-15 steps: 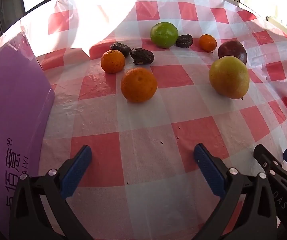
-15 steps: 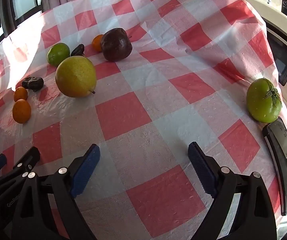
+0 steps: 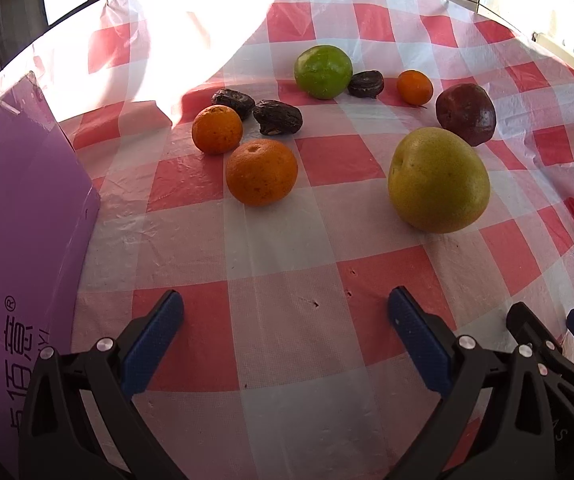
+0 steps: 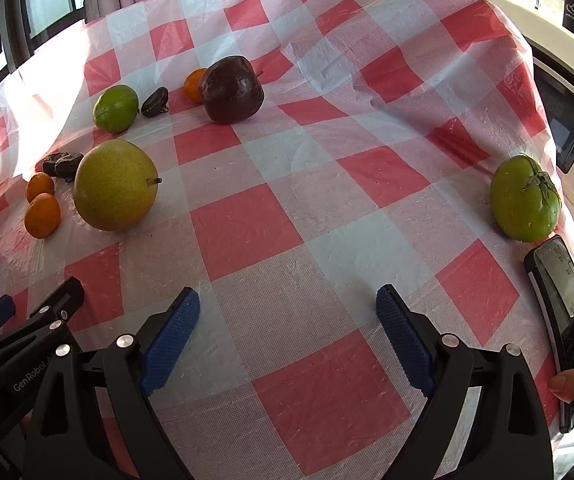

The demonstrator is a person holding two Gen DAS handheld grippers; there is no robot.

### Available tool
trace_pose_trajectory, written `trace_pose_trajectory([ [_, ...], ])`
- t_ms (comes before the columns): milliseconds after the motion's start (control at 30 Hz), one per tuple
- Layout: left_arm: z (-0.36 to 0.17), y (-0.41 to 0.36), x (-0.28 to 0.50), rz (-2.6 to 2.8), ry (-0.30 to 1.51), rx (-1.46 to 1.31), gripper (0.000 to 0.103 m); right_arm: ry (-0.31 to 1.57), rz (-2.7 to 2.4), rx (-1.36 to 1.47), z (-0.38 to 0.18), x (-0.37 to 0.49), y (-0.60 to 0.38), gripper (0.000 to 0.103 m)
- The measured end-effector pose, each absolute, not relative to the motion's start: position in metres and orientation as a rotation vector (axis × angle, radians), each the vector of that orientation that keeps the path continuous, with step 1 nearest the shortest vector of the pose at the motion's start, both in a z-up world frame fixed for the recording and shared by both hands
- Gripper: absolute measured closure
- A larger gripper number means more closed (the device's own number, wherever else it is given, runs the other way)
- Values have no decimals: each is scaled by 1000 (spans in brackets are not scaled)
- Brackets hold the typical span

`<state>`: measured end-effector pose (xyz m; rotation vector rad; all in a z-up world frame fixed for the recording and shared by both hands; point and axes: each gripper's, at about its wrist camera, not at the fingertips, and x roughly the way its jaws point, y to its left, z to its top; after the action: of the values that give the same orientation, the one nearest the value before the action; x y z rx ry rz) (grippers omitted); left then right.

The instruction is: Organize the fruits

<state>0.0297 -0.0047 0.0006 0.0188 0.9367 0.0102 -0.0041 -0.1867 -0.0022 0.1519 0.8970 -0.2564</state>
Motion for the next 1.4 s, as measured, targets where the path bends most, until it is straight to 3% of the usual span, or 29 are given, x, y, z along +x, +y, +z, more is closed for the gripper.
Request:
trace_pose_trajectory([
  [1300,1,-6,30,17,938,16,1,901,-259,152,-1,-6,-189,16],
  [1400,1,-7,31,8,936,19,1,976,-199,89,6,-3,-193,18],
])
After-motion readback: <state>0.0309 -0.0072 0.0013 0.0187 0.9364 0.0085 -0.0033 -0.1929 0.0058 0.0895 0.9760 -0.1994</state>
